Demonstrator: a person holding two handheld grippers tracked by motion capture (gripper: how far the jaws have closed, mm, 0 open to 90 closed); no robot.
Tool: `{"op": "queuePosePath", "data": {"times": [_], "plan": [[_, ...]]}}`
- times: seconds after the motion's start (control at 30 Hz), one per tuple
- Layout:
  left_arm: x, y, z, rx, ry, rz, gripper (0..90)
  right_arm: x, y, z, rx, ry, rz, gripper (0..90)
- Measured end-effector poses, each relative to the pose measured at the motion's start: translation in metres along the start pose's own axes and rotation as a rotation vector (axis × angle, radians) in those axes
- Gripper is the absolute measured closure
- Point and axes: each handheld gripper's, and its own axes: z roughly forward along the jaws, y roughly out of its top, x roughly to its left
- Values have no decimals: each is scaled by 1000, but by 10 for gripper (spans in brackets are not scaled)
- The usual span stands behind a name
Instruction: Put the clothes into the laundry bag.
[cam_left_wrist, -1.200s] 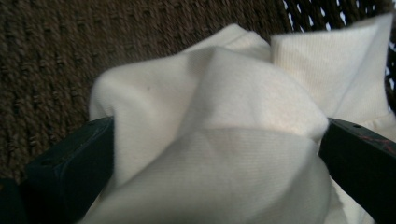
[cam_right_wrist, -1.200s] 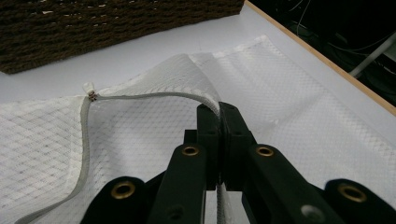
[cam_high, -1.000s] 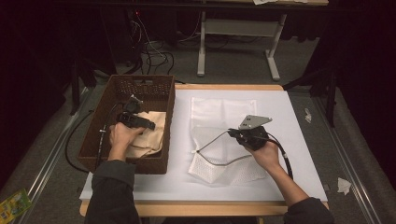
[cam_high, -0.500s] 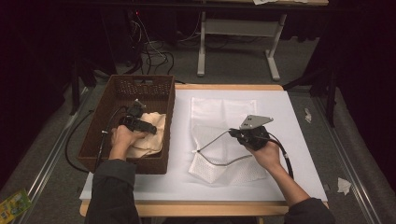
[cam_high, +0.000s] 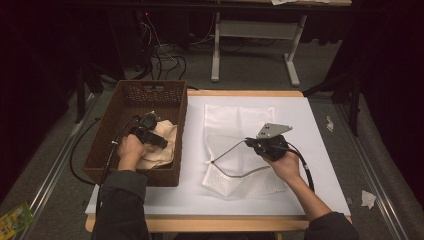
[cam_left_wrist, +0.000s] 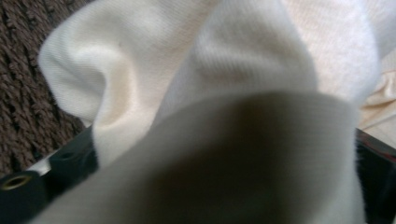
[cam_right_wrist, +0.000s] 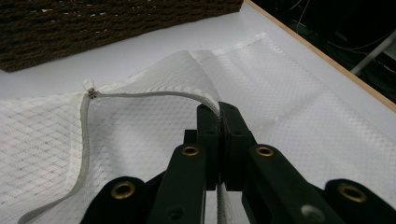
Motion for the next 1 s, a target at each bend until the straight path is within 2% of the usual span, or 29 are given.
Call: {"op": "queuePosePath", "data": {"times": [0.17,0.2,0.23,0.4,0.67,0.8,0.93,1.0], "plan": [[-1,0,-5,3,2,2,230,2,1,2,5,3,-11,889],[-2,0,-6,0,0,5,314,2,1,2,8,4,-9,889],[-2,0,-7,-4,3,8,314,2,1,2,8,4,-9,889],[0,0,-11,-13,6,8,493,2,0,2,11,0,3,889],[3,7,-17,21,-2,-46,619,3,1,2,15,0,-2,889],[5,9,-24,21,-10,-55,643,-1,0,0,7,-4,4,889],[5,9,-37,-23,-9,-55,650,-2,0,-1,2,-3,8,889],[6,8,-48,-75,-20,-62,652,-1,0,-1,3,-2,8,889]]}}
